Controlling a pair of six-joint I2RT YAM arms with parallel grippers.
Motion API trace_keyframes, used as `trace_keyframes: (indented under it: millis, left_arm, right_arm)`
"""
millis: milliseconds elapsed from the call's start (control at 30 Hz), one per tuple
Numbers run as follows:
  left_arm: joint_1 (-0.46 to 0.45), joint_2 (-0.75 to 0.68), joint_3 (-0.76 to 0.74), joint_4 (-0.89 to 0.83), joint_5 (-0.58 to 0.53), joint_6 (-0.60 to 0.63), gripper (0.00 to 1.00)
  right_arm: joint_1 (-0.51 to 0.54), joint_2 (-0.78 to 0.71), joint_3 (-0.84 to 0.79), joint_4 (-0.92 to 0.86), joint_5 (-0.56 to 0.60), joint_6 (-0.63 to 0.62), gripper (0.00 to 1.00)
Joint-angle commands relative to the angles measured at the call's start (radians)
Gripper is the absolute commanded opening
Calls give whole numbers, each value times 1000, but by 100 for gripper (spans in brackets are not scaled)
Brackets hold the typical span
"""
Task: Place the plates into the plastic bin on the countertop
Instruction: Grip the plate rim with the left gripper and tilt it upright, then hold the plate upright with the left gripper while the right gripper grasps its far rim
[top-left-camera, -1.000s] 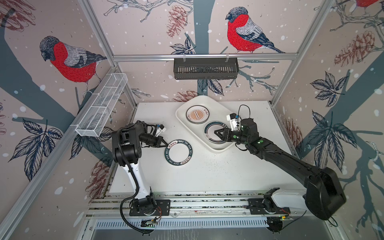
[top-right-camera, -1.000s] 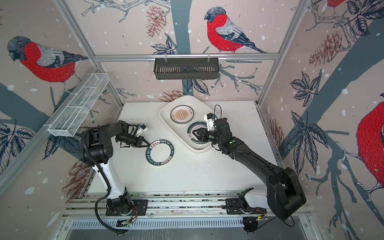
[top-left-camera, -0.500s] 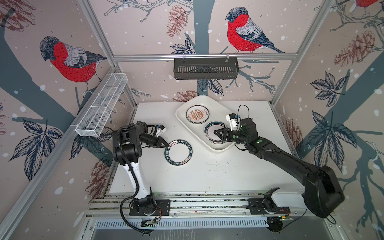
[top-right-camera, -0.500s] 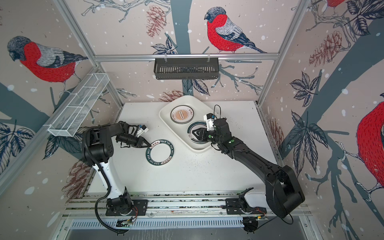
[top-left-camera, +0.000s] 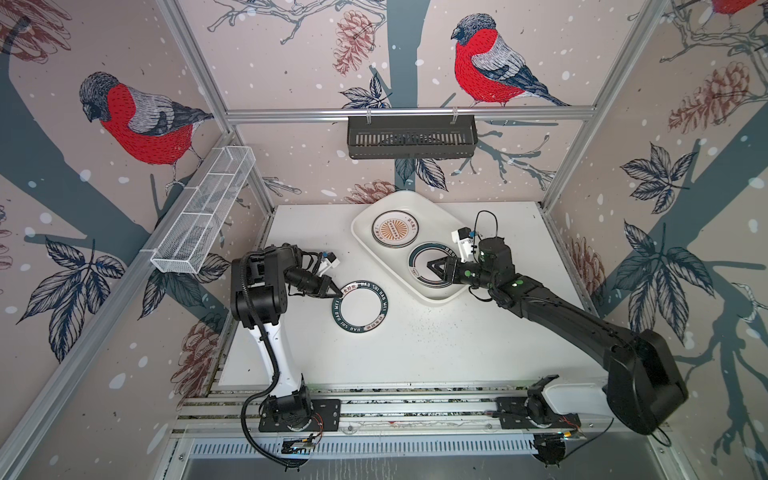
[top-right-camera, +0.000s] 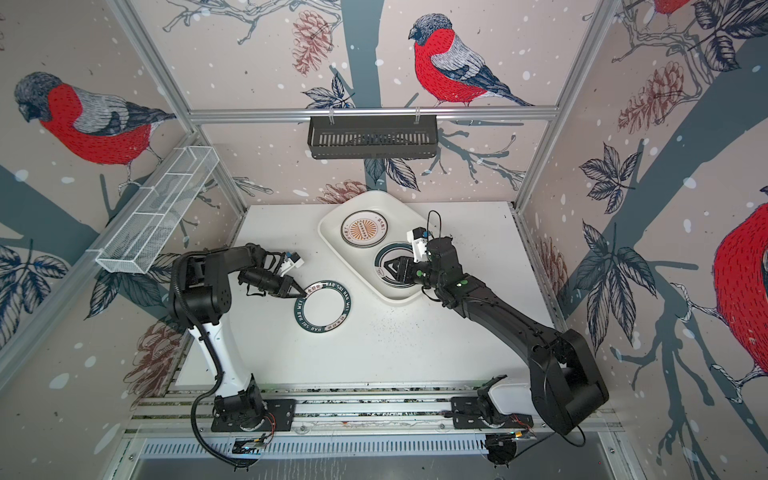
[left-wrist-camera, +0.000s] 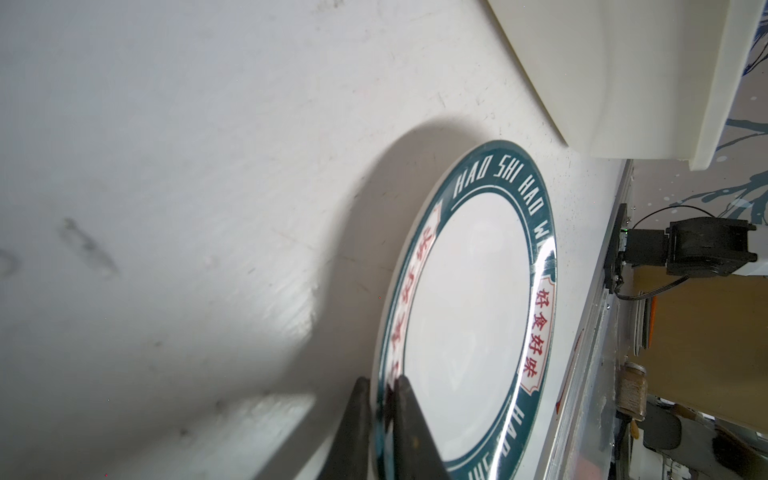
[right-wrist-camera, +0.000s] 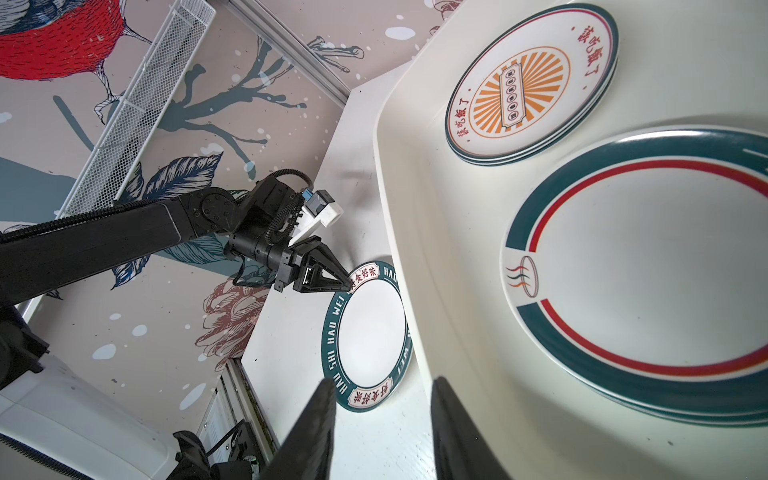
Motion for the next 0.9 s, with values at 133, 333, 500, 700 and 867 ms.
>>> trace_keyframes:
  millis: [133,333,500,700,867]
  left_arm:
    - [-1,-10,-1,-10,20,5,0]
    - [-1,-25,12,-25,33,1,0]
    - [1,-50,42,-82,38,24,0]
    - [0,-98,99,-167,44,54,0]
    - [1,-144,150,-235,50,68,0]
  right_arm:
    - [-7,-3,-6,33,-18,-3,40]
    - [-9,-3,-7,38,-24,-2,40]
    - [-9,1,-5,54,-43,2,41]
    - [-10,22,8,96,-88,14,45]
    - [-11,48,30,111,-126,12,45]
